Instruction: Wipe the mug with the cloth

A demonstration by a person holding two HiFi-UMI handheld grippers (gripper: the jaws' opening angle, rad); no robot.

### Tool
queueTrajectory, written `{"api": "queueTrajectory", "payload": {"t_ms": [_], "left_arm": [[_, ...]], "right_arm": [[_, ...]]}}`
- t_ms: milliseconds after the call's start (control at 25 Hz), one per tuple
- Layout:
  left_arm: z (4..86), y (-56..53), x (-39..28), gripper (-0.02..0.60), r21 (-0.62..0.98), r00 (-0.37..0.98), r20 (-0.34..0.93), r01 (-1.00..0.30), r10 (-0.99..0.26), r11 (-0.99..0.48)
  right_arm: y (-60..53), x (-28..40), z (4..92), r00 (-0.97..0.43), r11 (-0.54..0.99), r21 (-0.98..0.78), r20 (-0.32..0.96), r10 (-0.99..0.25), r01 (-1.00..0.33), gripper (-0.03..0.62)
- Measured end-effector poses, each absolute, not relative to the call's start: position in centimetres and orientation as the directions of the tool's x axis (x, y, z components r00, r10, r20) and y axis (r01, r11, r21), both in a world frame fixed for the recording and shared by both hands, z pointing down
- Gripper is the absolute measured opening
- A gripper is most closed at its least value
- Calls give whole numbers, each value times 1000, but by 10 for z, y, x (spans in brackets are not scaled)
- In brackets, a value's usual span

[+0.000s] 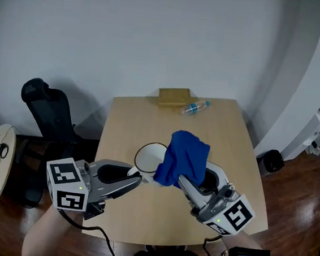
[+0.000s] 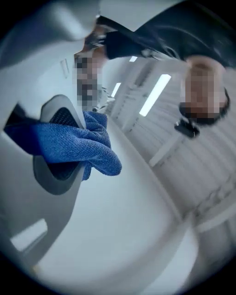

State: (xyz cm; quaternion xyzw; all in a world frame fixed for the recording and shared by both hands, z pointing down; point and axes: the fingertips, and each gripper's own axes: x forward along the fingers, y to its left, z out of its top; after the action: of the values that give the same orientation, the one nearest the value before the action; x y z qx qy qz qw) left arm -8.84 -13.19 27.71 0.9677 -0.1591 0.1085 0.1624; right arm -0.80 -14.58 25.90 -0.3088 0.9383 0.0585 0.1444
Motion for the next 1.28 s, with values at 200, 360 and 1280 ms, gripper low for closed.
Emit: {"api": "queueTrajectory", "payload": {"t_ms": [200, 360, 1280], "left_arm": [[273, -99, -83, 61, 264, 946, 273, -249, -176, -932], [277, -63, -70, 61, 219, 943, 331, -118, -40, -968], [299, -109, -111, 61, 224, 896, 286, -406, -339, -886]], "right_arm": [[-162, -2, 273, -830, 892, -451, -487, -273, -29, 115], [-148, -14, 292, -783, 710, -554, -622, -5, 435, 115], [-136, -9, 299, -931, 910, -414, -324, -167, -19, 112]]}}
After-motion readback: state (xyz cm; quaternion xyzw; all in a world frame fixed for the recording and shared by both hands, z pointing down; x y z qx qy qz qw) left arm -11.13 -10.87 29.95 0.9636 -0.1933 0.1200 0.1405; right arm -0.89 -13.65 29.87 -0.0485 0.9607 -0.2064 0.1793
